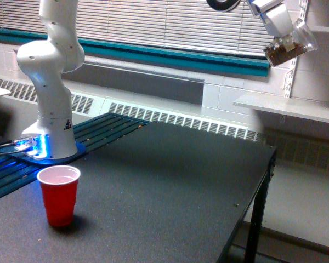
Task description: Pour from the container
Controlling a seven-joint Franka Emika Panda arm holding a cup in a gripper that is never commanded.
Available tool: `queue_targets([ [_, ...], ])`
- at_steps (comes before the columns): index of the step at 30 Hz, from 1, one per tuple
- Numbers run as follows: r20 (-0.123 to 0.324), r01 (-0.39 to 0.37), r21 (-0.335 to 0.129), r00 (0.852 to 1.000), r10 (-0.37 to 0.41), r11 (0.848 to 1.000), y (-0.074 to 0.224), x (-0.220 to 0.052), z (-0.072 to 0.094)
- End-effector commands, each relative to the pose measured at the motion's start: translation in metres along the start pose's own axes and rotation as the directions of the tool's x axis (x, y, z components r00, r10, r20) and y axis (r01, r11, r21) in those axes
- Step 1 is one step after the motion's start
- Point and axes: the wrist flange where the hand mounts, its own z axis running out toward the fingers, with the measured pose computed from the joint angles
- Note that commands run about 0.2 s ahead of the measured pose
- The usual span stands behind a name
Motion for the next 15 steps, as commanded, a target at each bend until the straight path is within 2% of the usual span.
queue_targets([
  [1,-0.003,0.001,-0.003,1.0,-0.001,1.0,0.0,0.001,0.0],
  [10,-0.002,0.008,-0.003,1.0,-0.008,1.0,0.005,0.002,-0.001],
  [15,-0.021,0.026,-0.016,0.999,-0.027,1.0,0.017,0.012,-0.004],
])
